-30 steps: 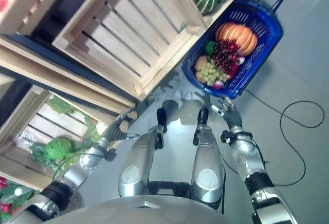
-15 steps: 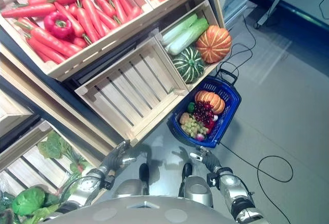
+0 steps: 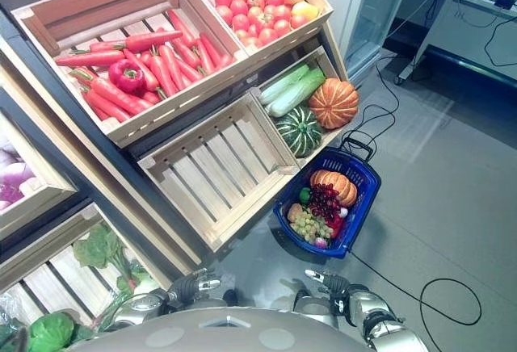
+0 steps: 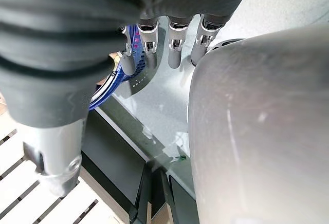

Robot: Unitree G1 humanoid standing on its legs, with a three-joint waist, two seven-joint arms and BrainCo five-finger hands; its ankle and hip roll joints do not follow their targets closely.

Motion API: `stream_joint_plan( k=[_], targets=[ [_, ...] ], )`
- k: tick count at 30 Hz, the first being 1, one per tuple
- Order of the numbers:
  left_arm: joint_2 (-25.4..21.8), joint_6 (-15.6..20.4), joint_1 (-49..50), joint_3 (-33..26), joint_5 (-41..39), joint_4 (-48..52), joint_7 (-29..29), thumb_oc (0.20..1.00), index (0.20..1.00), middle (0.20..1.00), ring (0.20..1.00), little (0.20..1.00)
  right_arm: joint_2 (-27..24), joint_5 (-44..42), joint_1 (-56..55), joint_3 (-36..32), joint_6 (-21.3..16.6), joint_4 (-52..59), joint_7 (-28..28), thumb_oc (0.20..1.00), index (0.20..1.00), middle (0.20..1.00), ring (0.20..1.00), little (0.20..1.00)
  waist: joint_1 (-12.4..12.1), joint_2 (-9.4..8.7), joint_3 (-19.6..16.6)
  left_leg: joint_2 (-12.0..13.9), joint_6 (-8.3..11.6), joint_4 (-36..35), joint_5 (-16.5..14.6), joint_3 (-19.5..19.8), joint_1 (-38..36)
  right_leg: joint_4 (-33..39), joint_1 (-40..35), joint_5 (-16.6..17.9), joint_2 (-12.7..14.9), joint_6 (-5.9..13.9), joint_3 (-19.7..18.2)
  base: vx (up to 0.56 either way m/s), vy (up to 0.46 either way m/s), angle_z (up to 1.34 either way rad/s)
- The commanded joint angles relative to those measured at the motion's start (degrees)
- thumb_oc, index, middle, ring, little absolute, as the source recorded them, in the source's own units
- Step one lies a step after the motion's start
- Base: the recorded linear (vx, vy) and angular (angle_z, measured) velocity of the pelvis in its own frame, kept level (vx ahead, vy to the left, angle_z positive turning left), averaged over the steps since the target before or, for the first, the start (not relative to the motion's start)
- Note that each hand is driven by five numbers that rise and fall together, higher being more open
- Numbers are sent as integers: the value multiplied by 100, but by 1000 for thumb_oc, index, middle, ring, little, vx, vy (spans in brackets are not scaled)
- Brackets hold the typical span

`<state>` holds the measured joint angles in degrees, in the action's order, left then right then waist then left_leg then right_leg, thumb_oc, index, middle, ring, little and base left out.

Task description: Pick up fruits and vegetables into the basket

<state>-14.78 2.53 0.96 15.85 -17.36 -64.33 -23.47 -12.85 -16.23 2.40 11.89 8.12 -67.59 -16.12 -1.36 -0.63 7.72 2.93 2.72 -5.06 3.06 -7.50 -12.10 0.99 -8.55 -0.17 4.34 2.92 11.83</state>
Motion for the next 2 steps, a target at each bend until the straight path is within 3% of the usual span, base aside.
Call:
stream_joint_plan(
  k=[1, 2],
  targets=[
    [301, -79, -434, -67, -44, -439, -241, 1000, 1000, 1000, 1000, 1000, 75, 138, 104, 123, 275, -399, -359, 1000, 1000, 1000, 1000, 1000, 1, -32, 166, -509, -418, 610, -987, 35, 143, -479, -66, -403, 81, 139, 365, 0, 0, 0],
    [304, -74, -436, -68, -41, -438, -219, 1000, 1000, 1000, 1000, 1000, 74, 145, 103, 130, 273, -404, -367, 1000, 1000, 1000, 1000, 1000, 1, -32, 160, -510, -419, 611, -990, 36, 136, -478, -77, -407, 81, 137, 368, 0, 0, 0]
  ],
)
